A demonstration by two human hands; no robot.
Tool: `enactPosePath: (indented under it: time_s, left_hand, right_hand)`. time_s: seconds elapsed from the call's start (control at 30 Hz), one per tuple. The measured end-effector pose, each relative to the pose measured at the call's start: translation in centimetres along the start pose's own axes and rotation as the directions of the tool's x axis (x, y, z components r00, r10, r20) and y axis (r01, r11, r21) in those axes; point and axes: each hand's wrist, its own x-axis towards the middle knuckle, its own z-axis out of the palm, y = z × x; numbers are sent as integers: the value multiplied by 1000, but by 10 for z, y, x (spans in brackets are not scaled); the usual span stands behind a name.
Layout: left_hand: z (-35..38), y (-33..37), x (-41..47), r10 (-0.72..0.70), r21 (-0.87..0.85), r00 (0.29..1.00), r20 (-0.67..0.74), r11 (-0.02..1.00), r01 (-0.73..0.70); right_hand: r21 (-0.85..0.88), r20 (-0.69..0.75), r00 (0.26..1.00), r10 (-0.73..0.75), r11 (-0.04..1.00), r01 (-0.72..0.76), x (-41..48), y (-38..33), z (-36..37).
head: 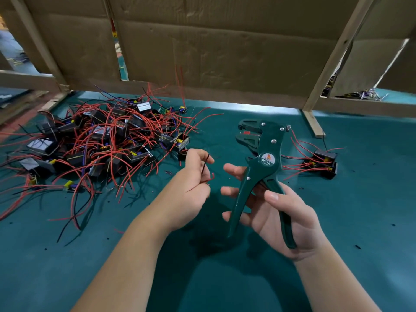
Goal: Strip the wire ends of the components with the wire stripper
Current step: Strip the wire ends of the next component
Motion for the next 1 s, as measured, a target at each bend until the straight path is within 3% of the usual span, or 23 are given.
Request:
enactPosePath:
  time_s: [0.4, 0.53, 0.63, 0.73, 1.0]
  left_hand:
    - [7, -6, 1, -81, -148, 990, 119, 984, 98]
    - [9, -3, 2, -131, -123, 991, 22, 983, 133]
    - [15, 2, 0, -59, -200, 990, -129, 979, 33]
    - [17, 7, 3, -78, -252, 966, -247, 968, 14]
    - [8, 5, 6, -132, -395, 990, -46, 913, 103]
  right_hand:
    - [-27, -52, 999, 10, 1000, -11, 4, 4, 1]
    - [-13, -48, 999, 1, 1000, -1, 4, 3, 0]
    - [-32, -26, 1000, 3, 999, -4, 5, 3, 0]
    - [3, -24, 1000, 8, 1000, -8, 5, 3, -1]
    - [59, 43, 999, 0, 998, -2, 5, 1, -2]
